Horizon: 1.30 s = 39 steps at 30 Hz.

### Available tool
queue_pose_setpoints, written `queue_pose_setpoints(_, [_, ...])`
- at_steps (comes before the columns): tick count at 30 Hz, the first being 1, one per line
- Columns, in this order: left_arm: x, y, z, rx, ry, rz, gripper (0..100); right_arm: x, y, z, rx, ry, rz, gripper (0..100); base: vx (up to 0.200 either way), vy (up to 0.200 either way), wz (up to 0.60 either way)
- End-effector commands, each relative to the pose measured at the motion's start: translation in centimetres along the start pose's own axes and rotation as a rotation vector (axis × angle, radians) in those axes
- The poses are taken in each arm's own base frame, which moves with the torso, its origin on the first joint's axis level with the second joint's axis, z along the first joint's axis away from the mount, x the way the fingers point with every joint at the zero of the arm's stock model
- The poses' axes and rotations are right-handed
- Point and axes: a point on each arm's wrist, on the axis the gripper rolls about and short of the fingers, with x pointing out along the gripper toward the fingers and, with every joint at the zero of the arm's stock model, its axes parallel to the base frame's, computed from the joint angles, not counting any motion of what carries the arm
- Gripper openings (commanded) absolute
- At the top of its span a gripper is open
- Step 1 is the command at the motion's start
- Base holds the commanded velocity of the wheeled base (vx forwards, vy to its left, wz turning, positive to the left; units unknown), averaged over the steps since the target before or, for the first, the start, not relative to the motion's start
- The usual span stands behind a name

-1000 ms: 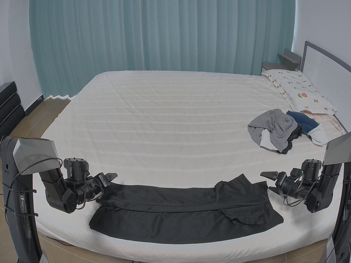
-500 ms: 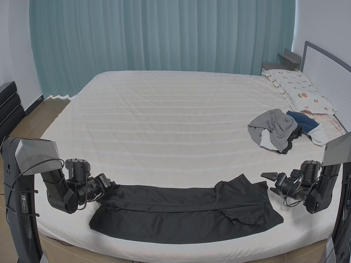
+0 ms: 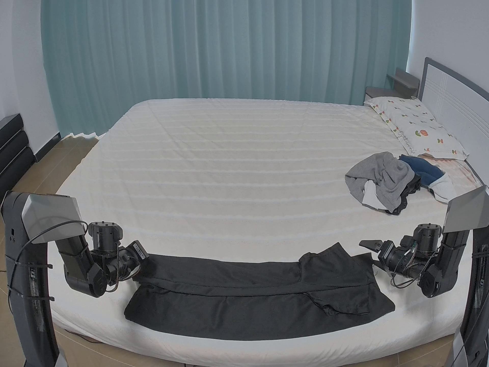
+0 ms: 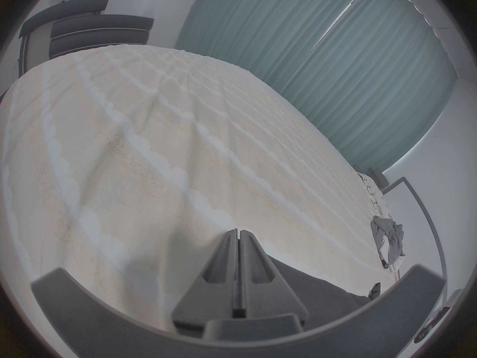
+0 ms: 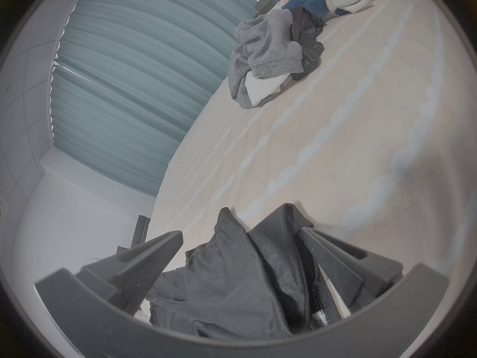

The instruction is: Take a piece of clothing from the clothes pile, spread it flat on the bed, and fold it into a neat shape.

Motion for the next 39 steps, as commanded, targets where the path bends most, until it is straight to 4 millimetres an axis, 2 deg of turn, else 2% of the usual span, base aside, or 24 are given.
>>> queue_pose_setpoints(1, [0.2,0.2,-0.2,-0.001,0.004,0.008,0,1.4,-0.8,0.0,0.0,-0.016,-0.027,100,0.0,0.0,0.0])
queue_pose_setpoints(6, [0.2,0.3,-0.1,-0.003,0.002,0.011,0,1.7,-0.9,0.0,-0.002,-0.021,-0.03,100,0.0,0.0,0.0])
queue_pose_setpoints(7, [0.2,0.4,-0.1,-0.005,0.002,0.013,0,1.7,-1.0,0.0,-0.001,-0.02,-0.031,0,0.0,0.0,0.0])
queue_pose_setpoints(26, [0.2,0.7,-0.3,-0.009,0.01,0.021,0,1.6,-1.5,1.6,0.002,-0.108,-0.052,0,0.0,0.0,0.0])
queue_pose_setpoints(34, [0.0,0.6,-0.3,-0.007,0.012,0.021,0,1.7,-1.6,1.7,0.002,-0.106,-0.054,0,0.0,0.0,0.0])
queue_pose_setpoints(35, [0.0,0.6,-0.3,-0.007,0.013,0.022,100,1.7,-1.6,1.6,0.002,-0.104,-0.054,0,0.0,0.0,0.0])
queue_pose_setpoints(36, [0.0,0.6,-0.4,-0.006,0.015,0.022,100,1.7,-1.6,1.5,0.003,-0.101,-0.056,0,0.0,0.0,0.0])
queue_pose_setpoints(37, [0.0,0.6,-0.4,-0.006,0.014,0.023,100,1.7,-1.5,1.4,0.004,-0.094,-0.056,100,0.0,0.0,0.0])
queue_pose_setpoints(39, [0.0,0.6,-0.4,-0.006,0.015,0.022,100,1.5,-1.4,1.2,0.002,-0.093,-0.053,100,0.0,0.0,0.0])
